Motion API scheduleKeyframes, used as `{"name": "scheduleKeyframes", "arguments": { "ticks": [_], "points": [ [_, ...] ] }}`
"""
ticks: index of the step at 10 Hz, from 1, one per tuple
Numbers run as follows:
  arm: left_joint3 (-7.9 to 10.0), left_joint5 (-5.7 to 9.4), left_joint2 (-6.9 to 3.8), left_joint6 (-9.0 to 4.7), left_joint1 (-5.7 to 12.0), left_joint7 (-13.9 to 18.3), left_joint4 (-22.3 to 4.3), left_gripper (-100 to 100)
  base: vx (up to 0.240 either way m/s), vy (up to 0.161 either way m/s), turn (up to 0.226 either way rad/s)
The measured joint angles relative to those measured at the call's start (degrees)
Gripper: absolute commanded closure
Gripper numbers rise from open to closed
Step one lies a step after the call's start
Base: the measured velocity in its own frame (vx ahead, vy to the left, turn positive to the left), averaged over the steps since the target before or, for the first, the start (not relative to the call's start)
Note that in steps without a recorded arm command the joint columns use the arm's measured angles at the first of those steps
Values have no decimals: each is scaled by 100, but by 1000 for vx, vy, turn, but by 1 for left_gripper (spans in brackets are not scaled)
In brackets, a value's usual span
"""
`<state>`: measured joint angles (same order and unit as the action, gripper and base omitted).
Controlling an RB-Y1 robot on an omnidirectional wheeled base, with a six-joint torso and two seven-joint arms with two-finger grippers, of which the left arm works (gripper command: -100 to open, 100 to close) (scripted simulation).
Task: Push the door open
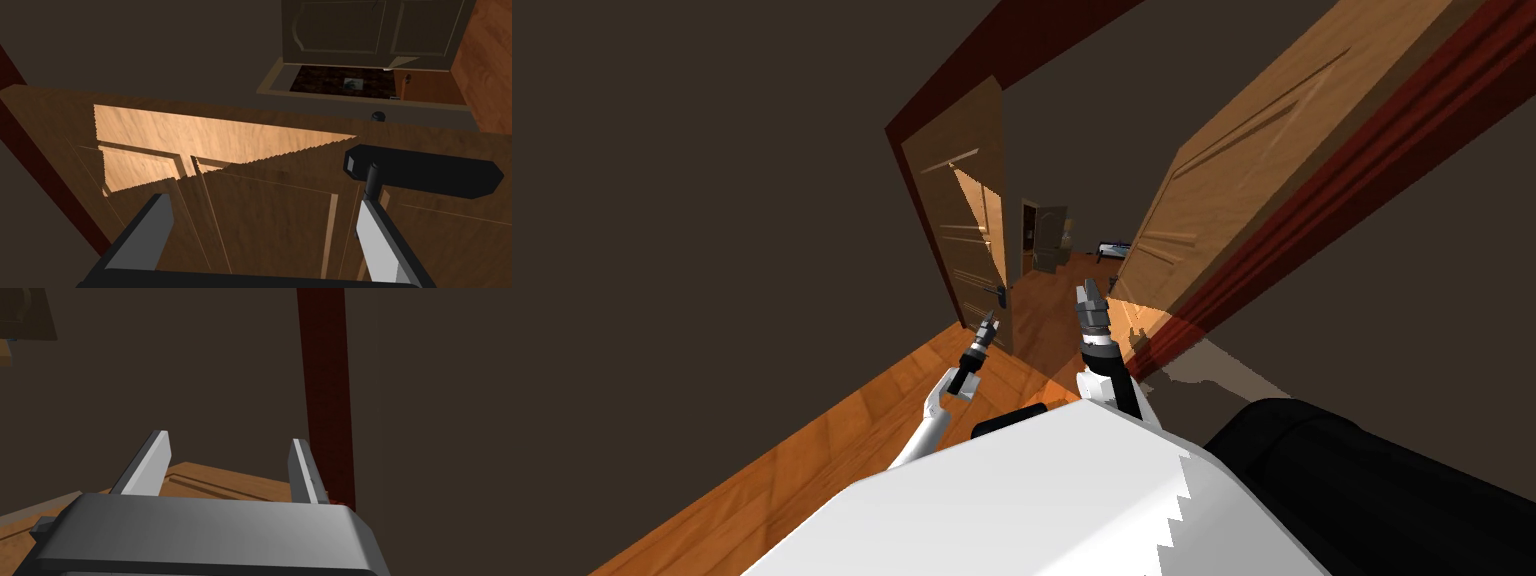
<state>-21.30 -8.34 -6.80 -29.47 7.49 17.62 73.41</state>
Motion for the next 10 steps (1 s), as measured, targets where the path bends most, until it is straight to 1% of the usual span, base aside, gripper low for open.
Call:
{"name": "scheduleKeyframes", "arguments": {
  "ticks": [1, 4, 5, 6, 10],
  "points": [
    [-39, -6, -7, 11, 106, 64, -150, -100, 120, 94, -24],
    [-149, -30, -27, 51, 293, 195, -412, -100, 84, 79, -22],
    [-181, -41, -9, 36, 352, 217, -539, -100, 86, 96, -23],
    [-210, -46, -13, 34, 432, 255, -650, -100, 105, 119, -37],
    [-396, -82, -29, 83, 854, 495, -1232, -100, 153, 123, -35]
  ]
}}
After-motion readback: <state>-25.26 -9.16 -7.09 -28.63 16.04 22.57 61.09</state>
